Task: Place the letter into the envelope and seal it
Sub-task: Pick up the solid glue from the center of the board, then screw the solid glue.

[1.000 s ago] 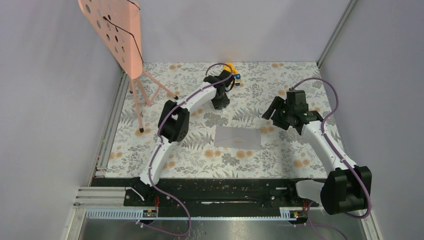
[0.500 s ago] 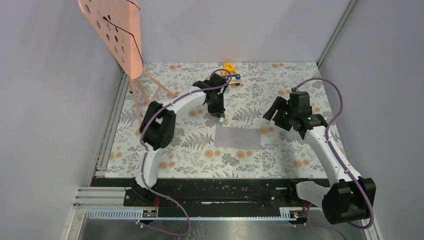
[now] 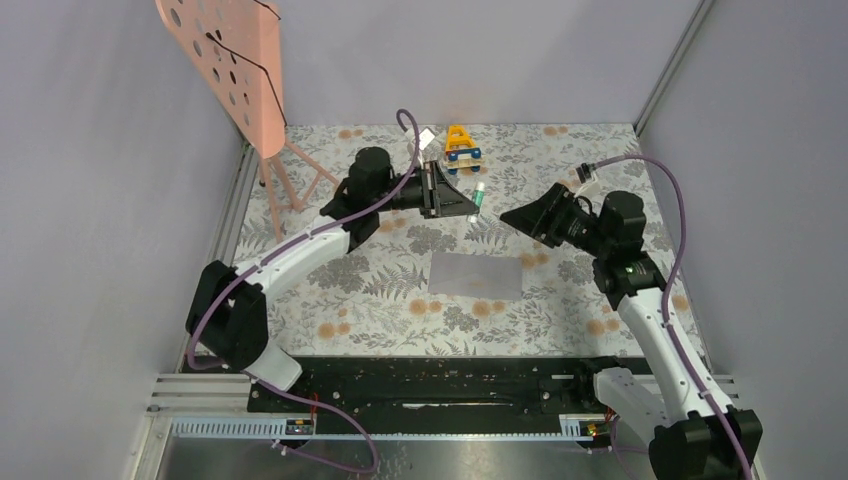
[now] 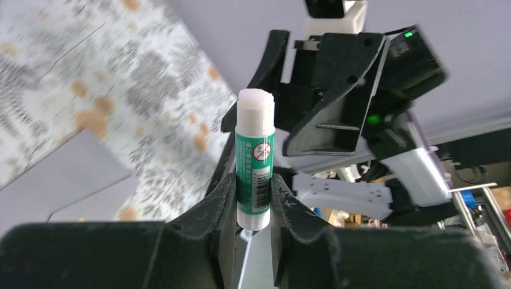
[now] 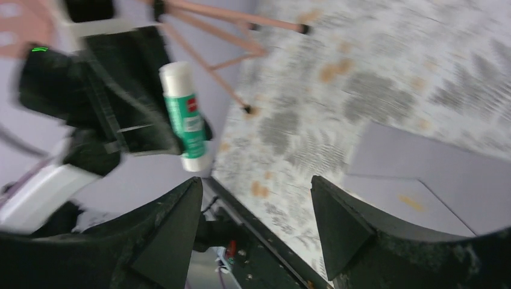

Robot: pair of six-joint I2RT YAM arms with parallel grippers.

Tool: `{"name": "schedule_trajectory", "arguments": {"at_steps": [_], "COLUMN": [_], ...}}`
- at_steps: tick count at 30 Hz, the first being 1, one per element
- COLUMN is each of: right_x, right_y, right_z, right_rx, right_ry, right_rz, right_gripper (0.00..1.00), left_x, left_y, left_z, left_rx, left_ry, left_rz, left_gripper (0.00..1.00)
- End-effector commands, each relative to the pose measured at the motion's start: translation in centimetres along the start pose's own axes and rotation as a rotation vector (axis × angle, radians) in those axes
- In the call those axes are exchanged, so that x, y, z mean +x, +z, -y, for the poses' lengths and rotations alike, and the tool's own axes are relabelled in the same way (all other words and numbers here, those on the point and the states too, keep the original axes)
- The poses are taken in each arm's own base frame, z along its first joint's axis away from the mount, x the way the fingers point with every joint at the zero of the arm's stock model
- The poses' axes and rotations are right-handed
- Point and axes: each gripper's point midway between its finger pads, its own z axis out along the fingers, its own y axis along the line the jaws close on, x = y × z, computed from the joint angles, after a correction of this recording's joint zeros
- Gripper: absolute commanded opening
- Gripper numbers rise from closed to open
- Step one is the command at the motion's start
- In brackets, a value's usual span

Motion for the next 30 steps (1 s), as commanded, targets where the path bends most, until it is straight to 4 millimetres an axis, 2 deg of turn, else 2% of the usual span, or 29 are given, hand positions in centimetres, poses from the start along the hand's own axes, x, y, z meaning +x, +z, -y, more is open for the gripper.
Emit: {"name": "schedule_trajectory", "arguments": {"at_steps": [1,4,9,14,20,26,30], "right_x": [-1.1,-1.3,-1.6,-2.1,-1.0,-0.3,-0.2], "right_y": [-2.8,-3.7,-5.1,-6.3,-4.6,-4.1,-3.0], "right_z": [-9.4,-11.3,-14.0,-16.5,-17.8,-19.2,-19.2], "right_rx": [-0.44,-0.541,-0.71,-0.855,-0.827,-0.861,-0.847], "right_ry": [-0.096,-0.105,-0.09,-0.074,-0.112,-0.149,-0.143], "right_rz": [0.028,0.034,0.021,-0.012,-0.059,-0.099,-0.099], "right_gripper": [0.75,0.76,0.76,0.75,0.74,0.7,0.67], "left_x": [-3.2,-4.0,-5.1,-5.3,-5.3,-5.1,-5.1], "left_y": [-3.1,-4.4,-5.5,-5.0,-4.5,-4.4,-4.6], "left_z": [9.7,11.9,14.2,14.7,14.5,14.4,14.5], "left_rx": [0.325,0.398,0.504,0.499,0.452,0.432,0.439], "left_ry": [0.152,0.14,0.088,0.078,0.086,0.092,0.095], "left_rz": [0.18,0.26,0.314,0.322,0.322,0.314,0.318], "left_gripper": [0.0,0.0,0.0,0.0,0.0,0.0,0.0]}}
